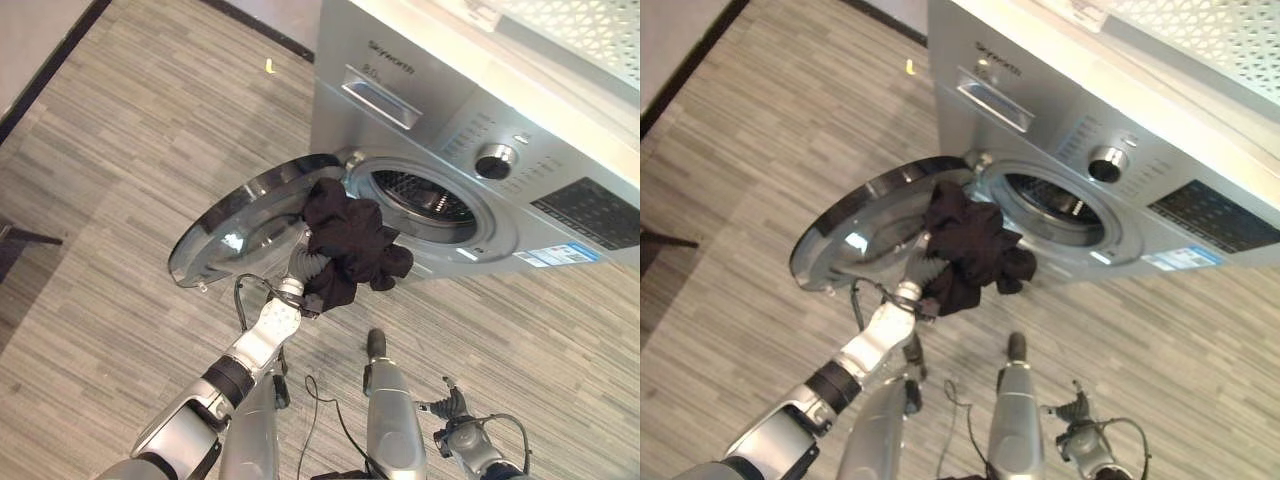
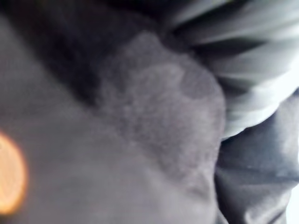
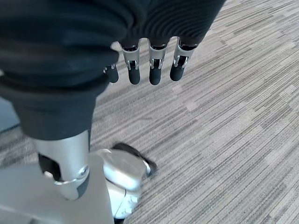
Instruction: Grab the laundry basket,head to the washer,open it,put in the laundry and shut it.
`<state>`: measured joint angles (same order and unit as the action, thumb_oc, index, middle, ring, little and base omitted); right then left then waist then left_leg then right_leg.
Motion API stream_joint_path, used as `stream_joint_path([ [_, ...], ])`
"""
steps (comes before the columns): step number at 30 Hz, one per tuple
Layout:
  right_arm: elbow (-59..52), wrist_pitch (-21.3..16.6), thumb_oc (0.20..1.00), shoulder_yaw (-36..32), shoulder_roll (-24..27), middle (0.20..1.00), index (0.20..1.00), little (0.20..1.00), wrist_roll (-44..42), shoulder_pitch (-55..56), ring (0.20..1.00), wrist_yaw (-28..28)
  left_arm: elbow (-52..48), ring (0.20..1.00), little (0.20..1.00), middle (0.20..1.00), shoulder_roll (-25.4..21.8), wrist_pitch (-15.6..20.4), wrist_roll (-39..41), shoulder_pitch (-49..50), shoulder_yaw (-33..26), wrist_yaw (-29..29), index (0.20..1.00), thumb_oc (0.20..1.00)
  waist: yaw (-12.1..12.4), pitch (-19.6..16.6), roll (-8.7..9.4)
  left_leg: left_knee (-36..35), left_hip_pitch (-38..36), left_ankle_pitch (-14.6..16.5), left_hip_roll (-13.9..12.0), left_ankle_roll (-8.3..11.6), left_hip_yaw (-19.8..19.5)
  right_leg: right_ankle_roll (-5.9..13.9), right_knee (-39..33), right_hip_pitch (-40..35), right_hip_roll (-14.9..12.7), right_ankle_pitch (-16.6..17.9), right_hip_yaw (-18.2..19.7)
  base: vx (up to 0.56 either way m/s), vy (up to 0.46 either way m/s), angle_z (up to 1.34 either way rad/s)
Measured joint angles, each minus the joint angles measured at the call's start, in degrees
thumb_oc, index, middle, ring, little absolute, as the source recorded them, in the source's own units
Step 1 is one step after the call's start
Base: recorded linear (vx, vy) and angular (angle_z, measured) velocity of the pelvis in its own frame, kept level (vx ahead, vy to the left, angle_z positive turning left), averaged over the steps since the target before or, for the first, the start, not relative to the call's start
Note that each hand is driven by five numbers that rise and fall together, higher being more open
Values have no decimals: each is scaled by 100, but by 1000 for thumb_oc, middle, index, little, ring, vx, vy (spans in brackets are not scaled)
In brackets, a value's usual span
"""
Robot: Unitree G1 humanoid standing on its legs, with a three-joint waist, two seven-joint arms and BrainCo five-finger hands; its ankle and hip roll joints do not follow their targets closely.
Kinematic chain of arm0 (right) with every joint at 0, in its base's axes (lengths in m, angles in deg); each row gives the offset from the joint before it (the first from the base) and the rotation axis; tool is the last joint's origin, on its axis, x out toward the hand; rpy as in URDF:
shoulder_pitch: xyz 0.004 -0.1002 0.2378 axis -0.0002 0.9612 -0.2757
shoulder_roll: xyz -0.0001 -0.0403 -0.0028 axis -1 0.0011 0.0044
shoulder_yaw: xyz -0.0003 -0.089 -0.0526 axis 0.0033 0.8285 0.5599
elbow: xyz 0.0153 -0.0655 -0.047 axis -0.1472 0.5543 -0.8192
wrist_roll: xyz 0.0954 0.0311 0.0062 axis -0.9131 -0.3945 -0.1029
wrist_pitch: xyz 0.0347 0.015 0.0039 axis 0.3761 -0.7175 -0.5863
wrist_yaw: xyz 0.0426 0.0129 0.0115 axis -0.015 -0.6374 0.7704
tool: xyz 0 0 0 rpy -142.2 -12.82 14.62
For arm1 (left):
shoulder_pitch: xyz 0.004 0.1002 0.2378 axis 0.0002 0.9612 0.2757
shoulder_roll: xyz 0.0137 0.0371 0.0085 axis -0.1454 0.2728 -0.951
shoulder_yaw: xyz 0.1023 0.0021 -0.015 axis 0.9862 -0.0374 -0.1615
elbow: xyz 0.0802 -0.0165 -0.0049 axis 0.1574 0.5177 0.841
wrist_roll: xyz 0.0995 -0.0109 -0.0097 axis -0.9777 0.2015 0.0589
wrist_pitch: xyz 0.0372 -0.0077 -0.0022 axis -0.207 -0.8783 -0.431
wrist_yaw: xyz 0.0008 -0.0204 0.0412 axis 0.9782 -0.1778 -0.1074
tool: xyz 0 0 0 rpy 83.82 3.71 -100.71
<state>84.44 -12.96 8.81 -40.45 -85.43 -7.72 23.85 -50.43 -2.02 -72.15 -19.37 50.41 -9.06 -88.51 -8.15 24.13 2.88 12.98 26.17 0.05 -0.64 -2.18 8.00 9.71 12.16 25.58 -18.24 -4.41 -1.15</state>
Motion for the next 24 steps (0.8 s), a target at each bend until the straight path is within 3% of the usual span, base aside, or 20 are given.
stream_joint_path([
  [1, -3, 16, 1000, -15, -10, 1000, 1000, 1000, -2, 13, 1000, 6, 4, 200, 200, 200, 6, 5, -1, -6, -26, 35, 200, 200, 7, 54, 67, 27, -2, -42, 107, 53, -116, 0, -327, -95, -74, 147, -60, 34, -213, 78],
  [2, -52, 35, 1000, -14, -12, 1000, 1000, 1000, -4, -14, 1000, 3, 4, 200, 200, 200, 1, 5, -3, -12, -62, 60, 200, 200, -36, 143, 73, 102, 45, -13, 151, 113, -312, 22, -411, -198, -103, 532, -124, 56, -321, 90],
  [3, -131, 40, 1000, -23, -3, 1000, 1000, 1000, 1, -37, 1000, 0, 5, 200, 200, 200, -28, 4, -2, 20, -85, 60, 200, 200, 39, 166, 105, 127, 110, -30, 106, 178, -414, 176, -404, -167, -51, 834, -142, 36, -242, 62],
  [4, -268, 87, 1000, 72, 49, 1000, 1000, 1000, 10, -70, 1000, 5, 8, 200, 200, 200, -38, 4, 0, 62, -135, 54, 200, 200, 97, 177, 84, 94, 168, -46, 9, 301, -441, 222, -406, -128, 45, 879, -272, 39, -284, 15],
  [8, -872, 25, 1000, 83, 153, 1000, 1000, 1000, 8, -136, 1000, 15, 76, 200, 200, 200, -35, -4, -4, 303, -128, 54, 200, 200, 94, 188, 75, -238, 164, -265, -380, 580, -620, 31, -554, -162, 439, 918, -568, 15, -246, 0],
  [11, -933, -46, 1000, 113, 80, 1000, 1000, 1000, 3, -319, 1000, 59, 75, 200, 200, 200, 114, -5, 4, 228, -97, 54, 200, 200, 74, 193, 80, -555, 218, -470, -565, 678, -700, -90, -639, -51, 646, 944, -711, -13, -157, 3],
  [16, -527, -37, 1000, 578, -26, 1000, 1000, 1000, 24, -866, 1000, 161, 66, 200, 200, 200, 122, -5, 116, -547, -80, 8, 200, 200, -32, 218, 133, -458, 656, -462, -726, 686, -578, -166, -357, 560, 806, 868, -599, -64, -104, -14],
  [20, -247, -47, 1000, 695, -370, 1000, 1000, 1000, 122, -1250, 1000, 237, 207, 200, 200, 200, -17, -6, 122, -1486, -192, -198, 200, 200, -210, 395, 528, 509, 1321, 14, -1038, 763, -249, -225, 29, 1291, 975, 908, -297, -63, 5, -60],
  [22, -152, -55, 1000, 680, -482, 1000, 1000, 1000, 122, -1201, 1000, 215, 308, 200, 200, 200, -59, -9, 124, -1737, -226, -313, 200, 200, -362, 398, 576, 1337, 1711, 465, -1399, 753, -106, -253, 251, 1580, 1237, 915, -134, -43, -2, -83],
  [24, -77, -41, 1000, 679, -474, 1000, 1000, 1000, 127, -1111, 1000, 208, 319, 200, 200, 200, -70, -7, 180, -1849, -293, -352, 200, 200, -396, 403, 564, 1796, 1970, 708, -1578, 754, -96, -322, 556, 1835, 1359, 822, -84, -47, 23, -57],
])
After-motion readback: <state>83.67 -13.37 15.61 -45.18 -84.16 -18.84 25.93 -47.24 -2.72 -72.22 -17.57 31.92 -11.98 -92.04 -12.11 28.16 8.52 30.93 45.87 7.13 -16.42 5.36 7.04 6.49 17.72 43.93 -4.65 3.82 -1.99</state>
